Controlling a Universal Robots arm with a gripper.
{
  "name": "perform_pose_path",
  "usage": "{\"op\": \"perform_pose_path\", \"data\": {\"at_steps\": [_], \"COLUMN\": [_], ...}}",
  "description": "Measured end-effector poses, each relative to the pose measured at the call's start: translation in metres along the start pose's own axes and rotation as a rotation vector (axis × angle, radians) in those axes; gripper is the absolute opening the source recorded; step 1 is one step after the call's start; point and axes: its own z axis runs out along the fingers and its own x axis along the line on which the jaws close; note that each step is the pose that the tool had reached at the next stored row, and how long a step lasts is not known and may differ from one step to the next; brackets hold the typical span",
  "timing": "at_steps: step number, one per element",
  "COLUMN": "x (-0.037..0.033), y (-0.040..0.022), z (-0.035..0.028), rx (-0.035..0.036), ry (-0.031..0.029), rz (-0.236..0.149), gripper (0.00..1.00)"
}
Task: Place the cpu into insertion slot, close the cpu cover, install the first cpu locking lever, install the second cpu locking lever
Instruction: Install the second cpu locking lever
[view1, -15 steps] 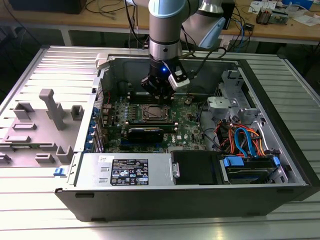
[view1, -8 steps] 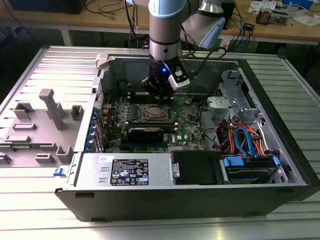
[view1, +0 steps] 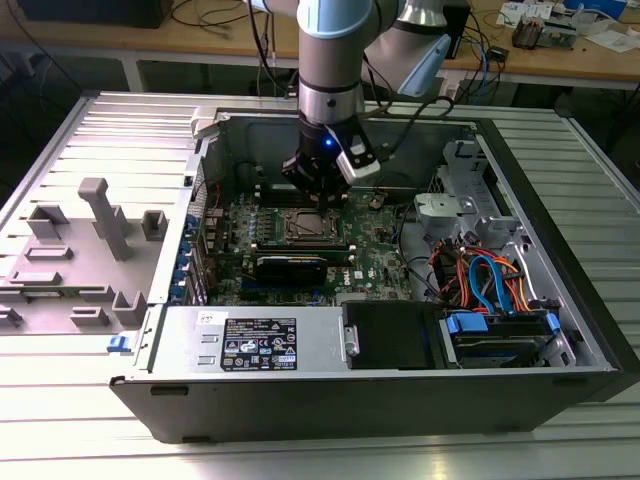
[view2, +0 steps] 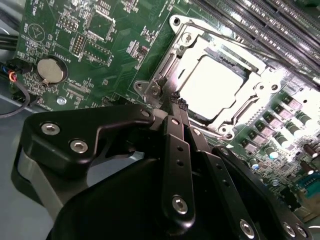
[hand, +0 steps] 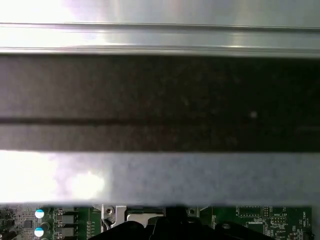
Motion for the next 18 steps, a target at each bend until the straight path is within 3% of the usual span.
{"op": "perform_pose_path", "data": {"at_steps": [18], "x": [0.0002], "y": [-0.0122], "z": [0.0000], "rx": [0.0000], "ry": [0.0000], "rz": [0.000], "gripper": [0.11]}}
